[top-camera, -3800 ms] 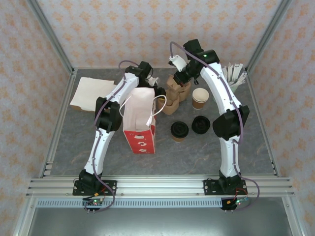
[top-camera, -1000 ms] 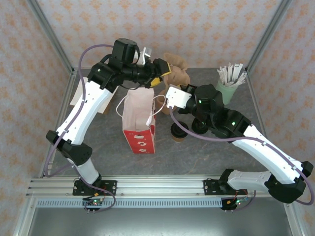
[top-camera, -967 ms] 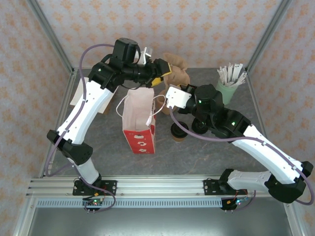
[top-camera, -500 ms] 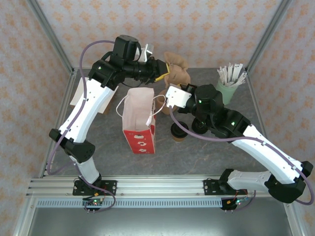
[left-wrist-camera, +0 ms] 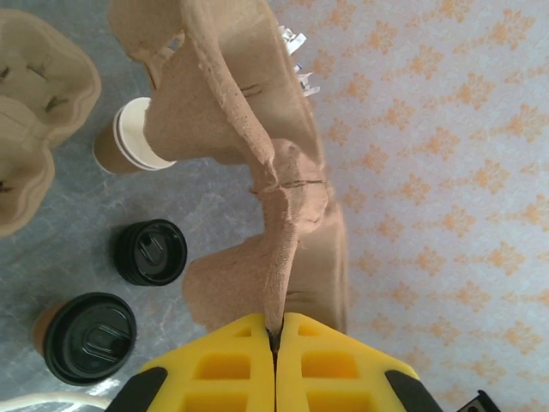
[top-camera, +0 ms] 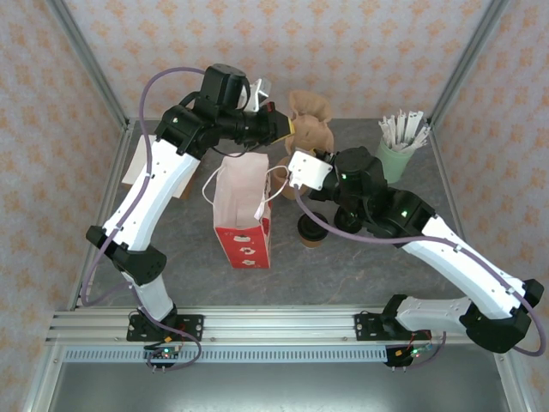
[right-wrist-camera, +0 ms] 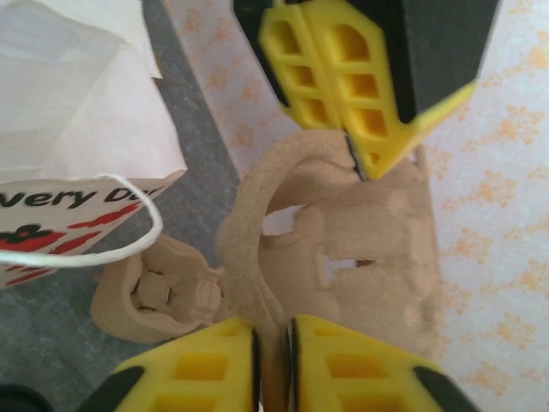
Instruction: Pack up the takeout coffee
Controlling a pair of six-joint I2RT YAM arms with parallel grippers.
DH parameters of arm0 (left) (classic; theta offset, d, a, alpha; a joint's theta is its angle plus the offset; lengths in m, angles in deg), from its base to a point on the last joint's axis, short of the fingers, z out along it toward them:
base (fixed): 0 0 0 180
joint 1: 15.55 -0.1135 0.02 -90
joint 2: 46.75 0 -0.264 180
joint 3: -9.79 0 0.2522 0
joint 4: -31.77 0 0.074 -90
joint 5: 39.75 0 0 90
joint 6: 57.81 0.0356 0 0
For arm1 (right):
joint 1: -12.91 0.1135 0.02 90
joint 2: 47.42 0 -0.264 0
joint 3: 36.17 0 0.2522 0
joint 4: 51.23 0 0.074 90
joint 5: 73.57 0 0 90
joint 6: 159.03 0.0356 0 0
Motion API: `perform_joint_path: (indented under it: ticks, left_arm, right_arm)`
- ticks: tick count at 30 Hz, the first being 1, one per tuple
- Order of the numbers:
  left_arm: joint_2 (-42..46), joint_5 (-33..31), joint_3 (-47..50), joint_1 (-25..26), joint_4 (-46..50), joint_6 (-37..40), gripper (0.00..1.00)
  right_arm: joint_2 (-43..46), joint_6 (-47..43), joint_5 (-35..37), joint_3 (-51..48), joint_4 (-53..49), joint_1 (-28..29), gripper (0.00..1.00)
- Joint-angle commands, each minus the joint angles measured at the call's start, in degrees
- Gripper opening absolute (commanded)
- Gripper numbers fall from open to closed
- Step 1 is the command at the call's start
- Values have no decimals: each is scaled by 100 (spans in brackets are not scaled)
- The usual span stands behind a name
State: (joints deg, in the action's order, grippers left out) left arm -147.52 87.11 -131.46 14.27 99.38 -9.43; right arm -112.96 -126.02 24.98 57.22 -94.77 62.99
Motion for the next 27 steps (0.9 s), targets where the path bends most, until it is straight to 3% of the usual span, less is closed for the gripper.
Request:
perform_joint_path:
  ticks: [1,7,14,22,27]
  left_arm:
    - [309,-522,-73,60,240,712,0]
    - [501,-1055,185,139,214,1368,0]
    - [886,-1980,713,145,-59,1944,0]
    - [1480,-2454,1381,154,-339,2516,0]
    - [1921,-2769,1855,344,-516,2810,0]
  right_arm:
    - [64,612,-454,346,-506,-75,30]
    - [244,1126,-1187,609,-900,-172,55]
    - [566,1715,-1700,632,-969,-348,99]
    - [777,2159,-1430,589,-1120,-790,99]
    - [752,2203,-1697,781,-1084,-1152,99]
